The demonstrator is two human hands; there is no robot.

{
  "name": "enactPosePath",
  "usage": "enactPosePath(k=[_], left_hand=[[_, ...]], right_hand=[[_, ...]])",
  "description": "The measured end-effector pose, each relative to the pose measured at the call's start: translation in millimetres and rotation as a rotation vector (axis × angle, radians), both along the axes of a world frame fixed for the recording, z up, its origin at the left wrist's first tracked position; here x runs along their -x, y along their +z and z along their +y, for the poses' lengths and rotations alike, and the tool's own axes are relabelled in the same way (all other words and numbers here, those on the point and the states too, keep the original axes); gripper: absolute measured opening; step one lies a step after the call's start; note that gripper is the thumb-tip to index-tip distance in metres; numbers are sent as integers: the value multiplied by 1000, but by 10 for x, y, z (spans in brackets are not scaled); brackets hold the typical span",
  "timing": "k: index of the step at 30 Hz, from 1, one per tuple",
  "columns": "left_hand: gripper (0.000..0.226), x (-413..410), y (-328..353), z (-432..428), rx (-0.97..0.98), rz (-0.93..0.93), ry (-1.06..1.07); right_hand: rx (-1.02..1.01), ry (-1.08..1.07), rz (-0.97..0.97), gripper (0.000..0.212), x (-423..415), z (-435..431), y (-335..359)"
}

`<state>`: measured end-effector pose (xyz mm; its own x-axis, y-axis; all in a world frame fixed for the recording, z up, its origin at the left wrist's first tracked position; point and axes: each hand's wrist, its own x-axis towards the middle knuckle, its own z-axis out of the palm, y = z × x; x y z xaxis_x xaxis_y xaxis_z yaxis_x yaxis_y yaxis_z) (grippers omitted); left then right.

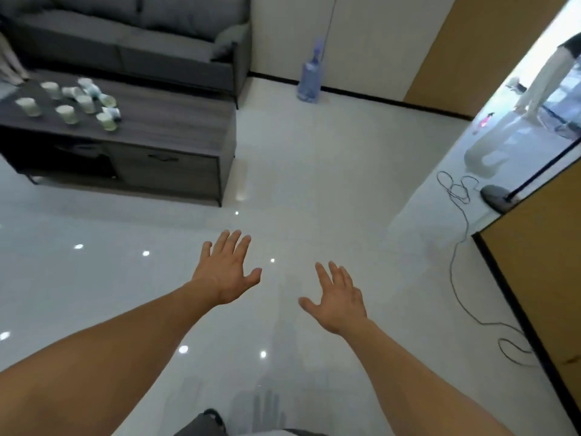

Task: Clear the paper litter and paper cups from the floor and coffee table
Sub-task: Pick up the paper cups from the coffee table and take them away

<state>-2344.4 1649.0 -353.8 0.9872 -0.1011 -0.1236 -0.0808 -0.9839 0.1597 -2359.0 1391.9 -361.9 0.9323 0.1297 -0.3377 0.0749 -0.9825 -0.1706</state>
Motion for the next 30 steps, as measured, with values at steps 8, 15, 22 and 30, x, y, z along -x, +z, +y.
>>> enactPosePath(k=[8,15,22,30], left_hand=[[78,-180,208,1807,45,-62,361],[79,-582,153,3212,30,-38,597],[81,-1324,200,4276,-4,-21,723],[83,-2147,71,5380,71,-13,736]], right_hand=[[19,283,-76,89,-1128,1895,186],[-41,492,-76,89,-2093,3570,106],[-125,609,-86,88,-3097,4984,178],[-57,641,-39,87,-4038,6233,196]])
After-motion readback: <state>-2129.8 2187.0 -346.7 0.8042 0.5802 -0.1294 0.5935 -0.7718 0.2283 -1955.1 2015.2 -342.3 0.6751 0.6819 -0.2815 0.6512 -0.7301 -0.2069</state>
